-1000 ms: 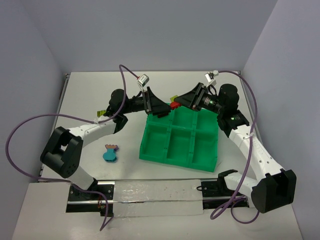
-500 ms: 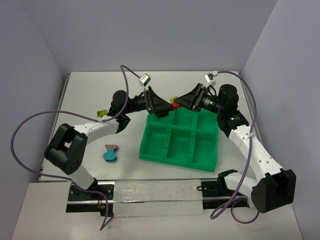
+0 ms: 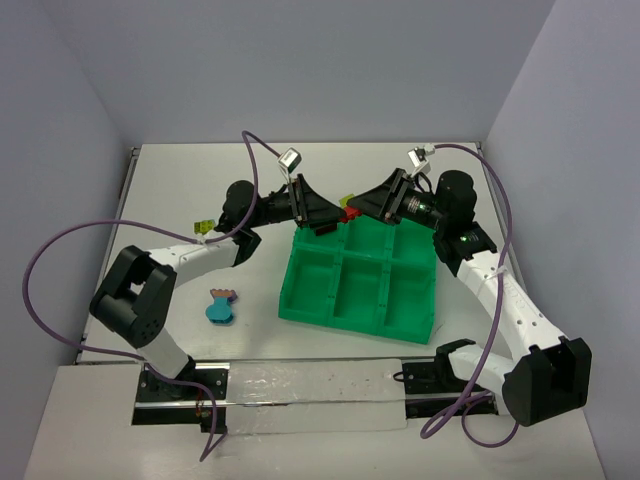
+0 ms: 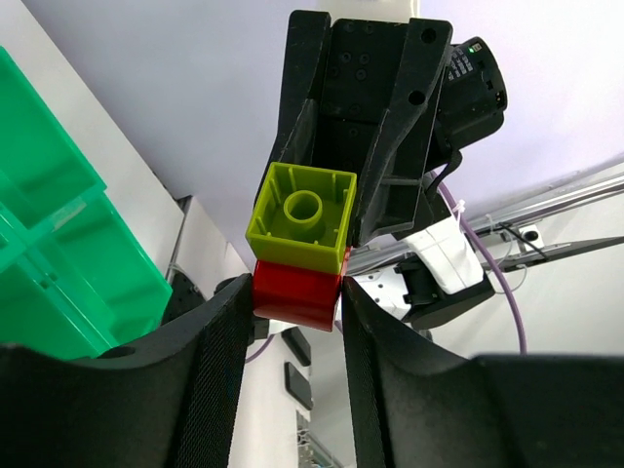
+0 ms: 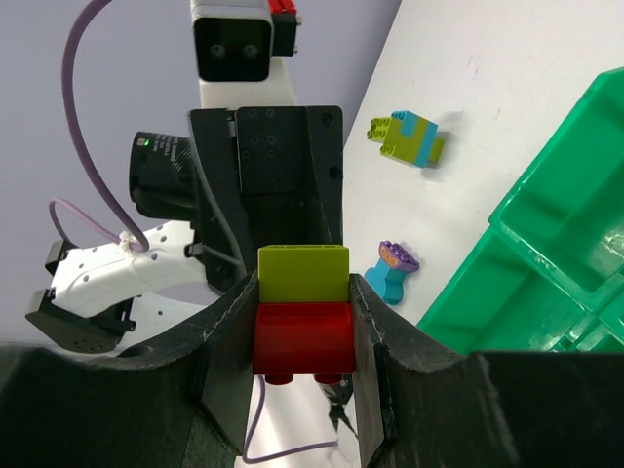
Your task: Sort the legos into containers by color
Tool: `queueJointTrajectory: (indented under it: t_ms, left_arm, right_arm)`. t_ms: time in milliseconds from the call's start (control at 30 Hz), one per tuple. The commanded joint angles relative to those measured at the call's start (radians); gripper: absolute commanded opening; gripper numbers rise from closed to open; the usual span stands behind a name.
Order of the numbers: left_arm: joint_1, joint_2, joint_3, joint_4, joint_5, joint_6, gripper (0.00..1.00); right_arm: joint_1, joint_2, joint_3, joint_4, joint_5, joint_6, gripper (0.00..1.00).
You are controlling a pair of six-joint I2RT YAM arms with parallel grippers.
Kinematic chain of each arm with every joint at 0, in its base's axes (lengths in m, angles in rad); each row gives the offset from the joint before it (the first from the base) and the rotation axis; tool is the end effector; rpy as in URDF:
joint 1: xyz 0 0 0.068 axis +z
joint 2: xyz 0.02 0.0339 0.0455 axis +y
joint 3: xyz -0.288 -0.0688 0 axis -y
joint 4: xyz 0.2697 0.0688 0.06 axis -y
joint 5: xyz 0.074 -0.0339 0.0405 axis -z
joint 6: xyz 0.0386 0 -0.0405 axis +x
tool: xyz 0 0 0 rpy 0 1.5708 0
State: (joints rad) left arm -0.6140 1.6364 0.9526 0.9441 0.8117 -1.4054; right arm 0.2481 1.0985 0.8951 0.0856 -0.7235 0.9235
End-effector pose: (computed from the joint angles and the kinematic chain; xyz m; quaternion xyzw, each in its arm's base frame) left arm 0.2969 -0.2436 0.3029 0.0730 0.6373 -0.7448 0.1840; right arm 0.2530 0.0904 0.3622 0.0098 0.7375 0.5639 0.3714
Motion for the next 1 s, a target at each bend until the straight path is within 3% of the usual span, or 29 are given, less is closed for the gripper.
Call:
queueJointTrajectory:
  t_ms: [0, 233, 367, 400, 533, 600, 667, 867, 967]
  left_arm:
    - [-0.016, 0.01, 0.058, 0.054, 0.019, -0.002, 0.44]
    - [-0.02, 0.006, 0.061, 0.018, 0.013, 0.012, 0.33]
    - [-0.02, 0.0, 0.072, -0.043, 0.001, 0.039, 0.13]
    - [-0.019, 0.0, 0.075, -0.057, 0.0, 0.042, 0.02]
    - [-0.018, 0.002, 0.081, -0.102, 0.0, 0.037, 0.0]
    - [-0.018, -0.016, 0.066, -0.112, 0.04, 0.031, 0.0]
    - [-0.018, -0.042, 0.043, -0.152, 0.052, 0.051, 0.0]
    - [-0.016, -0.123, 0.017, -0.278, 0.105, 0.155, 0.0]
    - [-0.015, -0.128, 0.038, -0.33, 0.106, 0.202, 0.0]
  right_arm:
    - [-0.003, 0.006, -0.004, 0.031, -0.008, -0.012, 0.0]
    - [0.0, 0.007, -0.008, 0.019, 0.003, -0.027, 0.0]
    - [0.006, 0.005, -0.009, -0.011, 0.004, -0.055, 0.0]
    - [0.005, 0.006, -0.01, -0.018, 0.004, -0.07, 0.0]
    - [0.005, 0.0, -0.007, -0.061, 0.012, -0.104, 0.04]
    - [0.005, 0.01, 0.016, -0.087, -0.006, -0.132, 0.32]
    - [0.005, 0.022, 0.04, -0.128, -0.033, -0.173, 0.46]
    - [0.005, 0.107, 0.199, -0.419, -0.164, -0.468, 0.67]
    - [0.005, 0.145, 0.253, -0.529, -0.195, -0.558, 0.7]
